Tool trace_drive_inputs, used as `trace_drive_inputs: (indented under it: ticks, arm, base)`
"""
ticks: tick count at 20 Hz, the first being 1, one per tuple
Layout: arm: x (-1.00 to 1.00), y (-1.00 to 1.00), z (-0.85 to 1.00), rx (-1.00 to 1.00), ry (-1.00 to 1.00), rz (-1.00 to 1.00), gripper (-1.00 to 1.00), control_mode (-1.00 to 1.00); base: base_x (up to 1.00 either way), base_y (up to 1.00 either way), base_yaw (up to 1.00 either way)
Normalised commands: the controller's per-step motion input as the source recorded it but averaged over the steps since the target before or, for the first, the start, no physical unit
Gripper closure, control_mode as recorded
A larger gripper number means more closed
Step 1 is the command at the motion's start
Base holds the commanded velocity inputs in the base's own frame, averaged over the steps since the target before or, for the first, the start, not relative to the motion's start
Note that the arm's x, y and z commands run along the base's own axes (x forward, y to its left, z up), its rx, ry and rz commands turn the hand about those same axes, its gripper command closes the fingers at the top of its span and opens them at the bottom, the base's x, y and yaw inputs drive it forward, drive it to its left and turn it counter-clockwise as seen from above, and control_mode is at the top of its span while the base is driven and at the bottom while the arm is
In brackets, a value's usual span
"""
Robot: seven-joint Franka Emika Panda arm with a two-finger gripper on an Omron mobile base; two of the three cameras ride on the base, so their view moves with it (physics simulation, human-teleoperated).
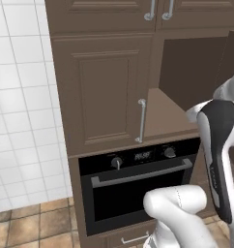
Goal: Open the cabinet. Pick the sponge and place it next to the sink. Then close the cabinet.
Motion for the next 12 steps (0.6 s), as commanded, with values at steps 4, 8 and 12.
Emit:
trace_drive_inputs:
  ticks: [4, 8, 12]
  arm:
    - [-0.62, -0.29, 0.01, 0.04, -0.01, -0.17, -1.0, -1.0]
    - [-0.69, -0.31, 0.15, 0.05, 0.0, -0.15, -1.0, -1.0]
    - [-0.73, -0.27, 0.25, 0.03, 0.02, -0.1, -1.0, -1.0]
  base:
    - [0.0, 0.0, 0.0]
    - [0.0, 0.0, 0.0]
    - [0.0, 0.0, 0.0]
